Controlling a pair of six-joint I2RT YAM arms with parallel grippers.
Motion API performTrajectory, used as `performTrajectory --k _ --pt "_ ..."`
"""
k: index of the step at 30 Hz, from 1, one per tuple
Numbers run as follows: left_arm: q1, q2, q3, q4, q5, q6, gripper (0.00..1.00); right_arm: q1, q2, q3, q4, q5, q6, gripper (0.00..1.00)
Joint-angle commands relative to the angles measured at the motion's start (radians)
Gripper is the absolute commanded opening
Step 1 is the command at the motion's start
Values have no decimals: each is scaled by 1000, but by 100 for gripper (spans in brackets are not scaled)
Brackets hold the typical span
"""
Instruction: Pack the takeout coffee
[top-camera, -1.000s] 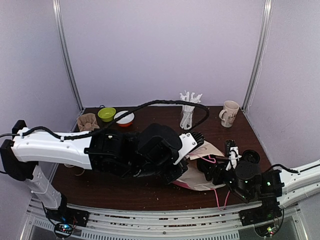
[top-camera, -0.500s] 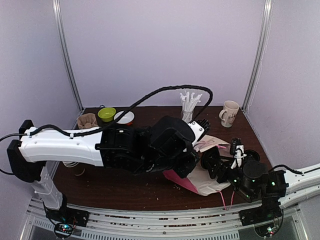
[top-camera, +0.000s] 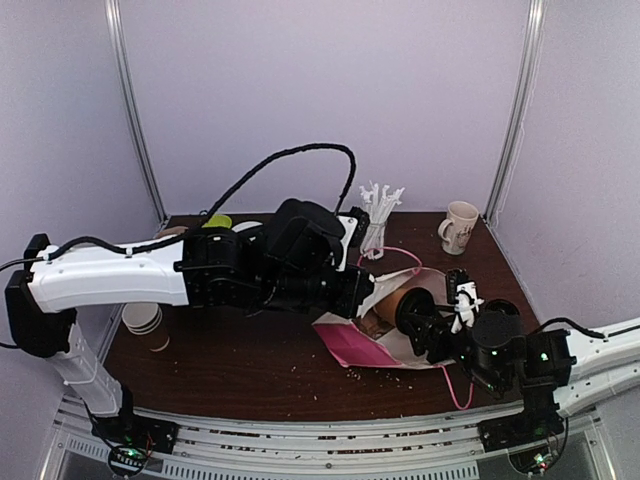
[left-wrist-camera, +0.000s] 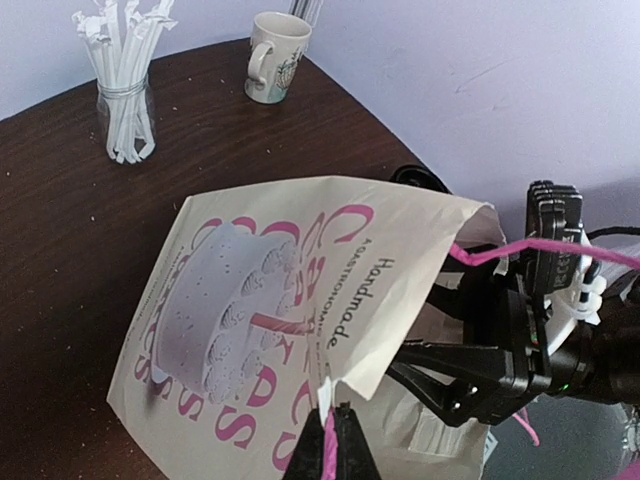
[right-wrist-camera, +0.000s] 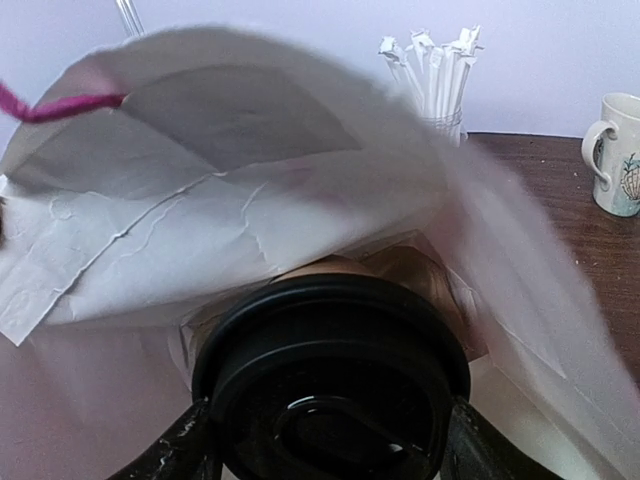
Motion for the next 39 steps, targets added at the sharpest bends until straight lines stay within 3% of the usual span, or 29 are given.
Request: performTrajectory --k 1,8,23,39 --pt "21 -49 -54 97 53 -74 0 -9 91 112 -136 16 -4 52" --pt "54 -55 -75 123 99 -131 0 -50 204 238 -248 -52 1 52" --pt "175 -142 -238 287 241 -262 0 -276 370 477 -444 -325 -48 52" --pt "294 -218 -384 403 375 -313 0 -326 721 750 -549 -427 -61 53"
